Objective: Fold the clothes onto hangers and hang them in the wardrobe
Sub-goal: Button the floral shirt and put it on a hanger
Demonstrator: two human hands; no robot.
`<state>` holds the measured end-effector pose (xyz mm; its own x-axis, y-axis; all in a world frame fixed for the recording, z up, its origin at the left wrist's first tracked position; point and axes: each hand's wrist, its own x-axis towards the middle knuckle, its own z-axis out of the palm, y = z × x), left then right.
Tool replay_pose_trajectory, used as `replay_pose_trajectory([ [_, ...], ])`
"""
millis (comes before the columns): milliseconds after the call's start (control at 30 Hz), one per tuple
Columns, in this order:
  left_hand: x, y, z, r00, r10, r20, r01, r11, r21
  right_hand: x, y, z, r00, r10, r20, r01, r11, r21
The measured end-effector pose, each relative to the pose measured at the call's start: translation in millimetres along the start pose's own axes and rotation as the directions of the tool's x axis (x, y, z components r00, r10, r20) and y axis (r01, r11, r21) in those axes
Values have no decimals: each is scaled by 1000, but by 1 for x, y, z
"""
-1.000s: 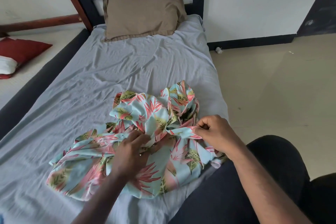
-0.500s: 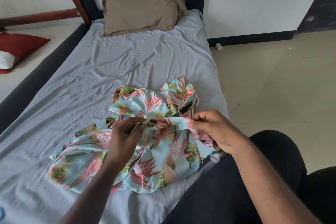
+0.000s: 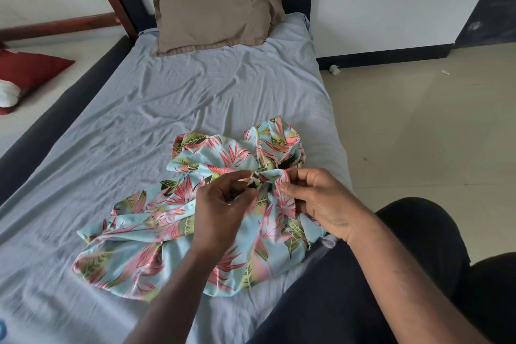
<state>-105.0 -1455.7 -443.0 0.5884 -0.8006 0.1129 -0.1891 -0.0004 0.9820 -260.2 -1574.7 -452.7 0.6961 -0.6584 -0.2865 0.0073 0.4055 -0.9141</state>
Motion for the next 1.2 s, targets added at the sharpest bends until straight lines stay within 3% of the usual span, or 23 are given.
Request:
replay_pose_trajectory([
  [300,-4,-1,23,996,36,-80,-30,996,79,-3,7,19,972,-222,-75,200,952,-231],
  [433,-7,-1,28,998,16,-55,-13,999,50,-3,9,17,958,-266,-109,226,931,-288],
  [600,-6,-2,27,987,17,-160,-9,999,52,-1,12,18,931,-345,-119,270,871,-410],
  [733,-3,-5,33,987,42,-154,-17,986,166,1,14,19,915,-378,-143,271,835,-478],
  [1200,-8,-6,51,955,-43,-292,116,964,239,-3,13,24,856,-480,-192,304,767,-565],
])
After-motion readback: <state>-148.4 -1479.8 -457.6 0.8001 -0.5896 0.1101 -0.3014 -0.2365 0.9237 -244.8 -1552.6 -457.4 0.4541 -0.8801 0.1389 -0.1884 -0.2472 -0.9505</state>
